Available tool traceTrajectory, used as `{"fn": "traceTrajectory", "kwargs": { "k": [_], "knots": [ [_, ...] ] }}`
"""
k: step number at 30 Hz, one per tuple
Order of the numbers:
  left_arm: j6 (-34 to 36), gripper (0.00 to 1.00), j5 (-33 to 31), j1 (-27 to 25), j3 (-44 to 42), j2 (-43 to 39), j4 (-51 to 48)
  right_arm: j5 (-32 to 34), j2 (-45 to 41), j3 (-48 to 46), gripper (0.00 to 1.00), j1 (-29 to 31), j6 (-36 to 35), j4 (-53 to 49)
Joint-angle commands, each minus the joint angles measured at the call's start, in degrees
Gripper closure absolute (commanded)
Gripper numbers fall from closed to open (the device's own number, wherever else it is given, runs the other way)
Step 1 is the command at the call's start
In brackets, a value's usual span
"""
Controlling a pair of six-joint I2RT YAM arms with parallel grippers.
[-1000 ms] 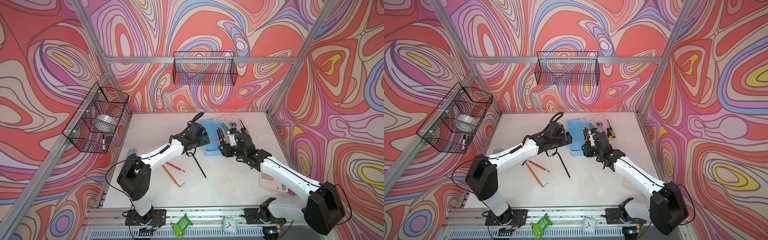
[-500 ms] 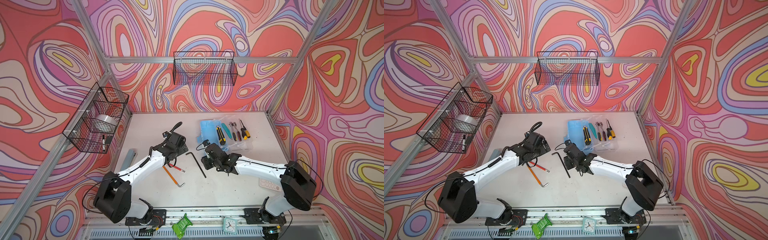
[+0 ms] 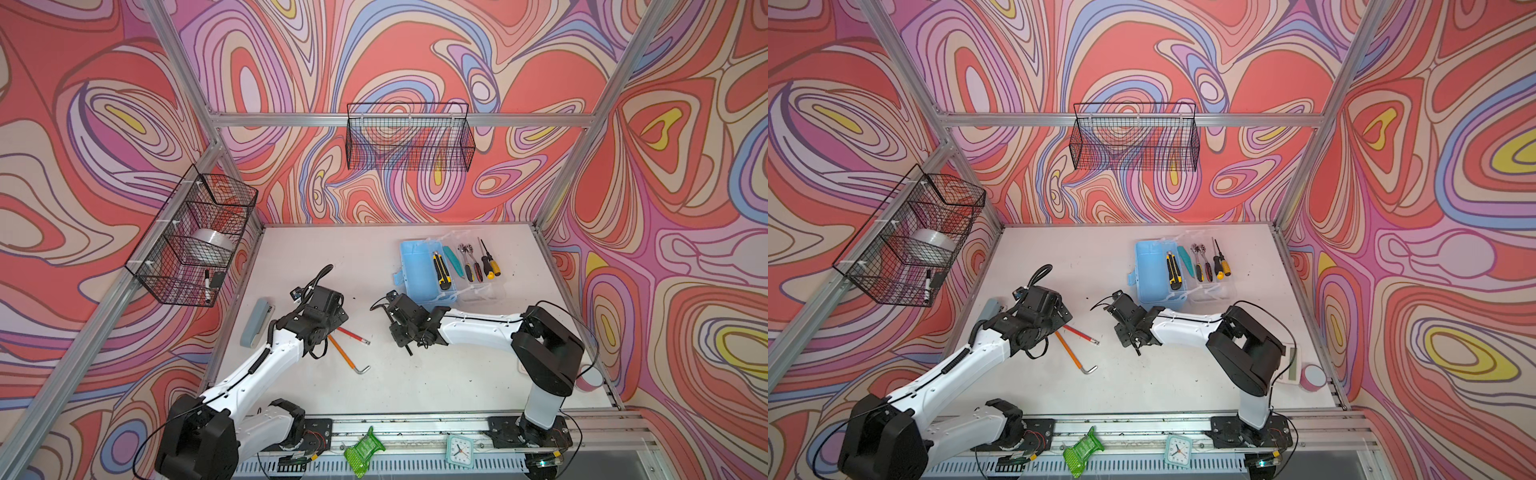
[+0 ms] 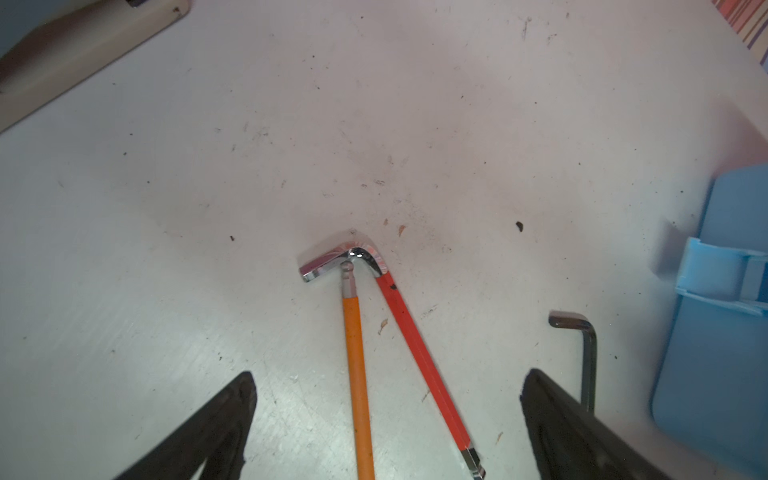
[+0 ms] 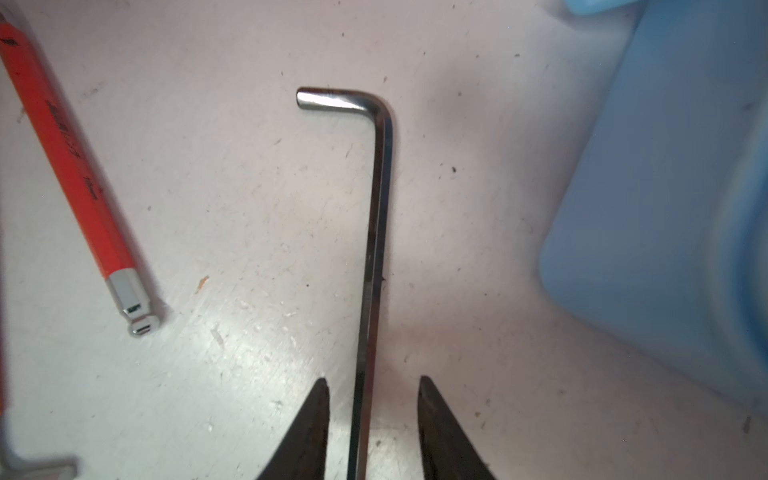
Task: Pack the tool kit
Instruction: 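Move the left gripper over the red hex key while the right reaches the black one, then close the right gripper on the black L-shaped hex key and lift it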
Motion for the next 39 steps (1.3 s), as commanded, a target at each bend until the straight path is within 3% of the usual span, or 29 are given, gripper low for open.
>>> {"fn": "traceTrajectory", "kwargs": {
  "k": [1,13,21,39],
  "knots": [
    [-1.7,0.0,-1.76,0.88,-1.76,-2.11,-3.97,0.4,1.69,1.86,0.65,0.49,-0.36,-1.62],
    [-1.37,0.0,-1.83,1.75,-3.58,-4.15,-6.16,1.21,6.09,3.58,0.77,0.49,-0.81,-4.27],
    [2.39,0.0,-1.01,1.8,-2.93,-3.83,-5.19,-0.73,7.74,3.36,0.85,0.36,-0.66,-5.15],
    [5.63,0.0,3.21,1.84,-1.64,-2.29,-4.31,-3.65,4.94,0.1,1.0,-2.29,4.09,-0.39]
  ]
}}
